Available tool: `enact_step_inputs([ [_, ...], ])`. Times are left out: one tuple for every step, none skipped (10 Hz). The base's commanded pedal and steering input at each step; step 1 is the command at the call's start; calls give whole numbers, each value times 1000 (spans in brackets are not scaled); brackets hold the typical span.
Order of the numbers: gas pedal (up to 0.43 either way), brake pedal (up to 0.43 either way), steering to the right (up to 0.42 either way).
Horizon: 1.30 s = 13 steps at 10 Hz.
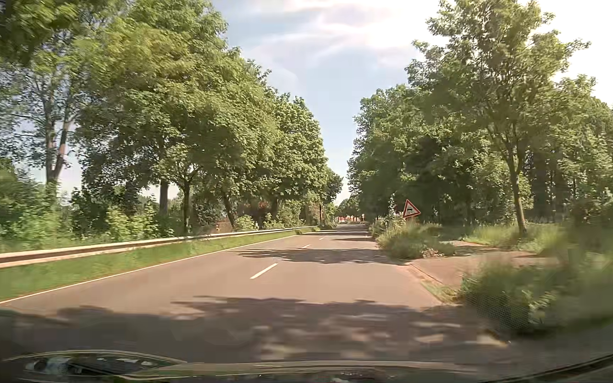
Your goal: Follow the waypoints while adhering to traffic rules and regulations
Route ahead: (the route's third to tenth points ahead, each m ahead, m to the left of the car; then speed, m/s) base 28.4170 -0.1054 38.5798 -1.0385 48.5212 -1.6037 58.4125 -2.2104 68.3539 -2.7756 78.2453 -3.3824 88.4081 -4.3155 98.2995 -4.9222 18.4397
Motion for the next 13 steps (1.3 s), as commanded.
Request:
enact_step_inputs([
  [177,0,11],
  [169,0,11],
  [169,0,11],
  [157,0,11],
  [157,0,11],
  [157,0,11],
  [157,0,11],
  [157,0,10],
  [157,0,10],
  [157,0,10],
  [157,0,10],
  [157,0,7],
  [157,0,6],
])
